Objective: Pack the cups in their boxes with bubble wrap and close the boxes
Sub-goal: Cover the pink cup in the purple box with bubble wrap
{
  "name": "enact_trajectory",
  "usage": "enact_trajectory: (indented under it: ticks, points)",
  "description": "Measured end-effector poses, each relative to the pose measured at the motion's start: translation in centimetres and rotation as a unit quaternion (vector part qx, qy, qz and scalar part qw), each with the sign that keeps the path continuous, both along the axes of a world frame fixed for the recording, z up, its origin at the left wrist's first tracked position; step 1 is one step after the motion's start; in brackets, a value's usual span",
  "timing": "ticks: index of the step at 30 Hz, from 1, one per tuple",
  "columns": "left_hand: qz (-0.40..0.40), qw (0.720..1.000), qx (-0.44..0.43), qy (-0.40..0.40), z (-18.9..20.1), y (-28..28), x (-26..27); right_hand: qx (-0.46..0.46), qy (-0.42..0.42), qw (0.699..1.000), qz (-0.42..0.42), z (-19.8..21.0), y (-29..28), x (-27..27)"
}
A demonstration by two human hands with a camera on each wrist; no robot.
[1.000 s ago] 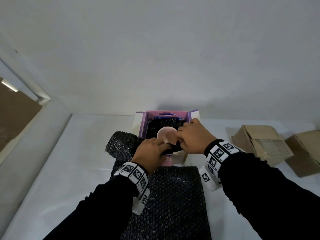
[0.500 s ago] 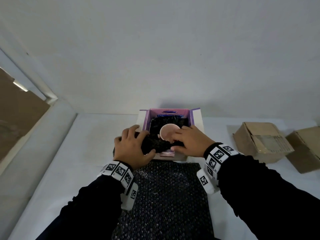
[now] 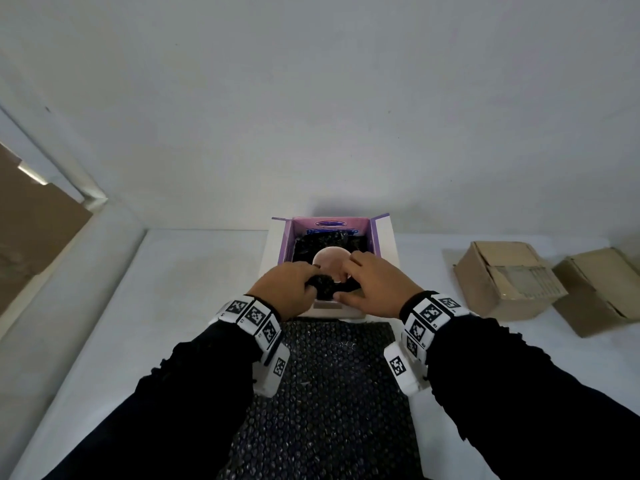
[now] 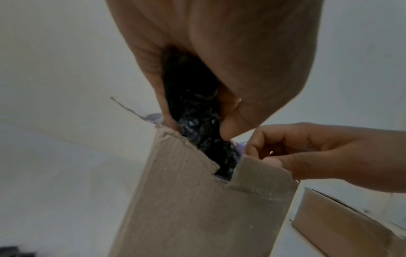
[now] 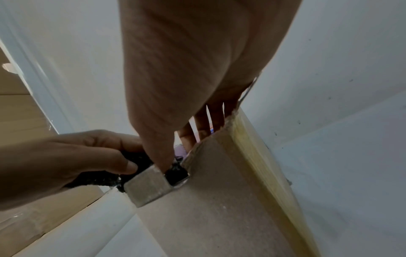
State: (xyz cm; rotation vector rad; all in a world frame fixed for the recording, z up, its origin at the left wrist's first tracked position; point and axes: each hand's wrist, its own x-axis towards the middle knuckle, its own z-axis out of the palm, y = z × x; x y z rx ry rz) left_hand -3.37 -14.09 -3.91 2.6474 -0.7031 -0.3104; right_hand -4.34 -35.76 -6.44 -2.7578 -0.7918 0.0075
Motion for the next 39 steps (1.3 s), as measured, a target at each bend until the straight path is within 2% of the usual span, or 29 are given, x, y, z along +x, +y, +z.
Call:
enact_trajectory:
  ticks: [2,4,6,9,11,13,16,18,19,21,24,27,31,34,37,39]
  points:
    - [-0.014,0.998,0.062,0.007,0.2,0.1,0.3,-0.029,-0.006,1.0,0.005,-0.2,0.3,-0.1]
    - [-0.035,0.985,0.162,-0.046,0.1,0.2,0.6,-0.056,-0.011,0.998,0.005,-0.3,0.6,-0.3]
    - [-0.034,0.974,0.21,-0.072,-0.4,0.2,0.8,-0.059,-0.006,0.998,0.005,-0.6,0.8,-0.4]
    - [-0.05,0.983,0.17,-0.04,-1.1,-0.4,1.0,-0.068,0.03,0.997,0.019,-0.9,0.8,-0.2]
    - [-0.021,0.991,0.129,0.004,-1.1,-0.8,1.1,-0.091,0.034,0.995,0.029,-1.0,0.8,-0.1]
    - [-0.027,0.992,0.118,0.02,-1.2,-0.7,1.0,-0.109,0.032,0.993,0.035,-1.0,0.8,-0.1]
    - [-0.06,0.985,0.153,-0.046,-1.7,-0.5,0.8,-0.114,0.038,0.992,0.027,-0.4,1.1,0.2]
    - [-0.071,0.966,0.22,-0.117,-1.5,-0.6,0.9,-0.109,-0.004,0.994,0.008,0.2,0.8,0.5]
    - [-0.075,0.962,0.231,-0.124,-1.5,-0.7,1.0,-0.111,-0.036,0.993,-0.001,0.4,0.5,0.7]
    - [-0.087,0.966,0.219,-0.111,-1.6,-0.8,1.0,-0.131,-0.057,0.99,-0.002,0.5,-0.3,0.8]
    - [-0.095,0.97,0.201,-0.1,-2.4,-0.6,1.0,-0.202,-0.023,0.979,0.017,0.4,-0.8,1.0]
    - [-0.113,0.968,0.21,-0.078,-2.4,-0.4,0.8,-0.176,-0.01,0.984,0.0,1.1,-0.7,2.0]
    - [-0.058,0.952,0.255,-0.161,-1.4,-1.1,0.9,-0.173,-0.073,0.979,-0.075,2.0,-1.2,3.6]
    - [-0.04,0.955,0.257,-0.14,-1.5,-1.1,1.5,-0.21,-0.006,0.973,-0.095,1.6,-1.3,3.7]
    - [-0.075,0.962,0.242,-0.106,-1.3,-1.1,1.9,-0.228,0.023,0.969,-0.097,1.2,-1.1,3.4]
    - [-0.112,0.956,0.253,-0.096,-1.2,-1.2,1.4,-0.227,0.003,0.969,-0.102,1.1,-0.9,3.2]
